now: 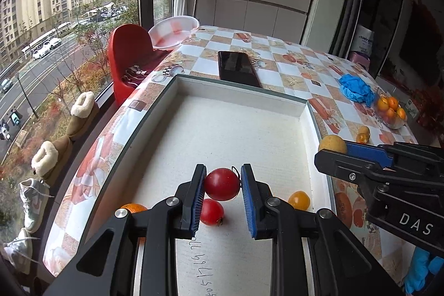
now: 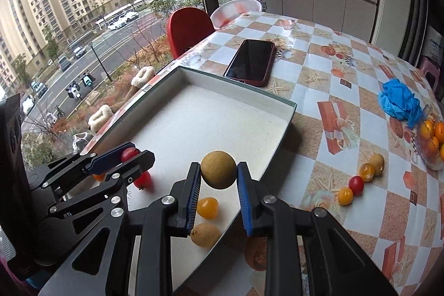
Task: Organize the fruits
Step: 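Carry the tomato in the left tool and kiwi in the right over the tray, then open the right tool to drop the kiwi in the tray while the left drops the tomato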
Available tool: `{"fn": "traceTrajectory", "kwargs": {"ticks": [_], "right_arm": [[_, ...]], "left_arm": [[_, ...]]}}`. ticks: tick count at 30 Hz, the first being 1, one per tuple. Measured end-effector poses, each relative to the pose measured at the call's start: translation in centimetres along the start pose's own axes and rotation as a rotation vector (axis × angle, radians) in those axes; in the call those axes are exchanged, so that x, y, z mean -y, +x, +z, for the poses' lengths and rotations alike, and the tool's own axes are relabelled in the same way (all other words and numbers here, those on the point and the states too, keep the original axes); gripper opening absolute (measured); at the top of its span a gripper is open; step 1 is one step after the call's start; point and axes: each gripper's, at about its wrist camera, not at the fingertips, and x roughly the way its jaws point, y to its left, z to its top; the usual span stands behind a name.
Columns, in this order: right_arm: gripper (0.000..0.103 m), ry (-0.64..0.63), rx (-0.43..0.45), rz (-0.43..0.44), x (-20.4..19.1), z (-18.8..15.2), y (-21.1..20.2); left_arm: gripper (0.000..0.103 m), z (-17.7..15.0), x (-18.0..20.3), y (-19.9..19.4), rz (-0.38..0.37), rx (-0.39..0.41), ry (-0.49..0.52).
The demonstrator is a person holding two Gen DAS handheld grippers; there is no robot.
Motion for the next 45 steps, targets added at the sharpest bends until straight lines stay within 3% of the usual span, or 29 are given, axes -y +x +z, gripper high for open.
{"fn": "traceTrajectory", "kwargs": {"ticks": [33, 37, 43, 45], "right_arm": [[0.029, 0.003, -0.076, 0.028, -0.5, -0.2, 3.4], [0.047, 0.023, -0.072, 0.023, -0.1, 0.0, 3.1], [0.059, 0.030, -0.049, 0.017, 0.1, 0.3, 2.3], [0.062, 0.034, -0.036, 0.003, 0.2, 0.3, 1.9]], "left_arm": [[0.027, 0.0, -0.8, 2.0, 0.034, -0.055, 0.007], [0.027, 0.0, -0.7, 2.0, 0.043, -0.058, 0.015], [0.028, 0.0, -0.6, 2.2, 0.062, -0.062, 0.011], [0.046, 0.0, -0.6, 2.2, 0.066, -0.062, 0.013]]}}
